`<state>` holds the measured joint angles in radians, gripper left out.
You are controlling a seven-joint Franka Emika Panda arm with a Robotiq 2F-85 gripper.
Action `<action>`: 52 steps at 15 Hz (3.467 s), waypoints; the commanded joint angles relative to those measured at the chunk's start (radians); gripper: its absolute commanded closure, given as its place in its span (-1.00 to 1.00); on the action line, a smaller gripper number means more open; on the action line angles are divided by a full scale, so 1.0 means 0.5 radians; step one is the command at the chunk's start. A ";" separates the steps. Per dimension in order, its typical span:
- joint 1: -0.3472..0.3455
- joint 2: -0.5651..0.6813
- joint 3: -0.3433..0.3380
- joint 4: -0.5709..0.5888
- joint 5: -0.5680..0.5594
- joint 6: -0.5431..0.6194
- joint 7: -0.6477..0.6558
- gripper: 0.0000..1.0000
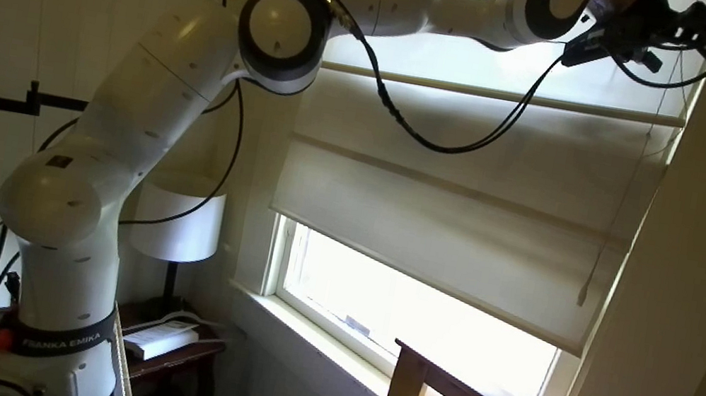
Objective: Close the blinds of the window
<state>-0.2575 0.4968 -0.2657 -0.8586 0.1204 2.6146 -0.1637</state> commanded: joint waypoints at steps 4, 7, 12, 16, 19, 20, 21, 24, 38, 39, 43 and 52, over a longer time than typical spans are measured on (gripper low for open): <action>0.046 0.000 -0.060 -0.025 -0.041 0.148 0.103 0.24; 0.104 -0.040 -0.146 -0.081 -0.099 0.186 0.192 0.65; 0.220 -0.095 -0.350 -0.151 -0.232 0.255 0.394 1.00; 0.276 -0.247 -0.321 -0.292 -0.184 0.089 0.285 0.99; 0.259 -0.519 -0.122 -0.543 -0.041 -0.110 -0.001 0.99; 0.256 -0.620 -0.083 -0.639 -0.012 -0.171 -0.065 0.99; 0.253 -0.711 -0.056 -0.710 0.015 -0.263 -0.114 0.99; 0.289 -0.965 -0.139 -0.946 -0.185 -0.289 0.068 0.99; 0.470 -1.808 -0.053 -2.018 0.294 -0.253 -0.075 0.99; 0.512 -1.805 -0.061 -2.067 0.381 -0.221 -0.148 0.99; 0.648 -1.864 0.009 -2.231 0.546 -0.157 -0.275 0.99; 0.792 -1.966 0.152 -2.527 0.549 -0.116 -0.255 0.99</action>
<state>0.1043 -0.4332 -0.2084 -1.9637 0.3686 2.5810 -0.2744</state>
